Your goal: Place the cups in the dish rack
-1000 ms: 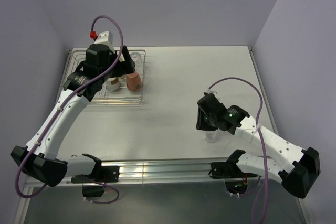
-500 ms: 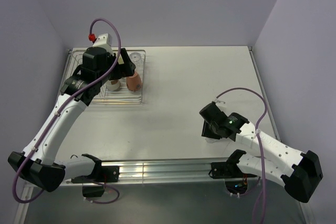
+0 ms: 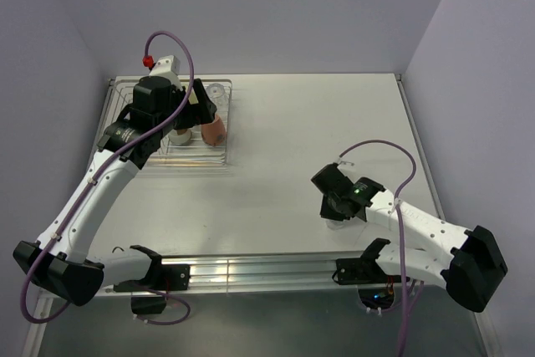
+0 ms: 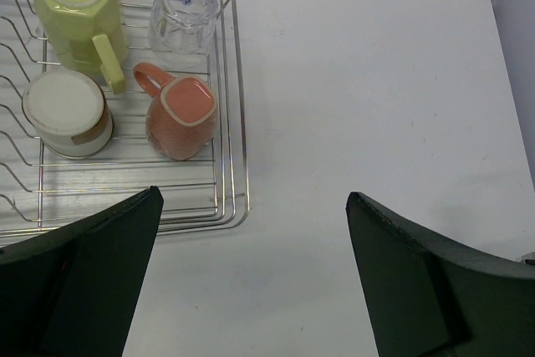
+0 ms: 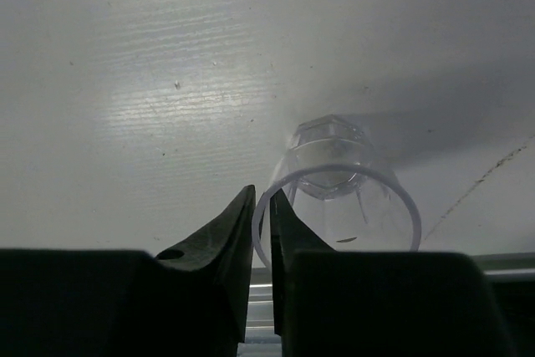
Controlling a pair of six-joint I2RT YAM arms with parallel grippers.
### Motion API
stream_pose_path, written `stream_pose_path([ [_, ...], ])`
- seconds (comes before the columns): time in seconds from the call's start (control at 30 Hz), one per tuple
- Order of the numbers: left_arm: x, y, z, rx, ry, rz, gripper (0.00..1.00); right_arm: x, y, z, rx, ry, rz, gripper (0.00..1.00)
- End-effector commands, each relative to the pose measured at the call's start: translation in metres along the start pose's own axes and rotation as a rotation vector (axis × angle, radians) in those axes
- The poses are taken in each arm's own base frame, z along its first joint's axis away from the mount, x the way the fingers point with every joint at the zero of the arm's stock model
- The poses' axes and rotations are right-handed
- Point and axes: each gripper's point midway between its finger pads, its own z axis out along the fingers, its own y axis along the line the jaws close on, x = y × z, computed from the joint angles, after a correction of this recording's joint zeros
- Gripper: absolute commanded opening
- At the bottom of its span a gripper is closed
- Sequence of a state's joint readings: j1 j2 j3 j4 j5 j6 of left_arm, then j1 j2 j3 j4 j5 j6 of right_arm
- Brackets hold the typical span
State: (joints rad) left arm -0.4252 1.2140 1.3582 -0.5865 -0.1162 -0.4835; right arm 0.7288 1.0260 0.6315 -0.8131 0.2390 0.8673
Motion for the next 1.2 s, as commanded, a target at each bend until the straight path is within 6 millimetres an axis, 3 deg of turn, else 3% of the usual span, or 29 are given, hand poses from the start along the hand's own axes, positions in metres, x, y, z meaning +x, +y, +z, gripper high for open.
stream_pose_path([
  [0.0, -0.013, -0.008, -0.009, 0.040, -0.052, 0.000, 0.99, -0.010, 0.007, 0.003, -0.009, -0.043, 0.000, 0.11],
  [0.07, -0.012, -0.005, -0.009, 0.028, -0.055, -0.008, 0.99, -0.016, 0.015, -0.001, -0.029, -0.046, -0.013, 0.00],
  [0.13, -0.016, -0.007, -0.012, 0.040, -0.078, -0.015, 0.99, -0.026, 0.030, -0.010, -0.078, -0.053, -0.025, 0.00],
  [0.23, -0.023, -0.011, -0.017, 0.072, -0.106, -0.032, 0.99, -0.066, 0.075, -0.044, -0.212, -0.124, -0.055, 0.00],
  [0.27, -0.025, -0.010, -0.018, 0.099, -0.102, -0.045, 0.99, -0.086, 0.102, -0.069, -0.313, -0.159, -0.081, 0.00],
  [0.3, -0.029, -0.008, -0.021, 0.120, -0.108, -0.059, 0.99, -0.097, 0.117, -0.081, -0.361, -0.176, -0.094, 0.00],
  [0.33, -0.035, -0.012, -0.023, 0.168, -0.118, -0.077, 0.99, -0.122, 0.146, -0.102, -0.438, -0.222, -0.100, 0.00],
  [0.4, -0.039, -0.011, -0.028, 0.305, -0.095, -0.108, 0.99, -0.137, 0.180, -0.126, -0.559, -0.221, -0.160, 0.00],
  [0.43, -0.048, -0.015, -0.031, 0.364, -0.111, -0.129, 0.99, -0.158, 0.208, -0.148, -0.642, -0.249, -0.174, 0.00],
  [0.5, -0.049, -0.015, -0.035, 0.476, -0.078, -0.148, 0.99, -0.173, 0.238, -0.176, -0.770, -0.260, -0.216, 0.00],
  [0.53, -0.050, -0.017, -0.037, 0.518, -0.062, -0.172, 0.99, -0.181, 0.252, -0.175, -0.797, -0.248, -0.225, 0.00],
  [0.57, -0.056, -0.014, -0.033, 0.558, -0.083, -0.175, 0.99, -0.200, 0.267, -0.204, -0.876, -0.292, -0.227, 0.00],
  [0.63, -0.055, -0.026, -0.042, 0.690, -0.045, -0.224, 0.99, -0.218, 0.293, -0.230, -1.033, -0.280, -0.243, 0.00],
  [0.67, -0.067, -0.019, -0.042, 0.730, -0.112, -0.205, 0.99, -0.223, 0.300, -0.239, -1.090, -0.257, -0.227, 0.00],
  [0.83, -0.069, -0.026, -0.038, 0.859, -0.073, -0.261, 0.99, -0.249, 0.329, -0.259, -1.305, -0.206, -0.216, 0.00],
  [1.17, -0.072, -0.024, -0.019, 0.879, -0.073, -0.297, 0.99, -0.258, 0.341, -0.259, -1.494, -0.120, -0.120, 0.00],
])
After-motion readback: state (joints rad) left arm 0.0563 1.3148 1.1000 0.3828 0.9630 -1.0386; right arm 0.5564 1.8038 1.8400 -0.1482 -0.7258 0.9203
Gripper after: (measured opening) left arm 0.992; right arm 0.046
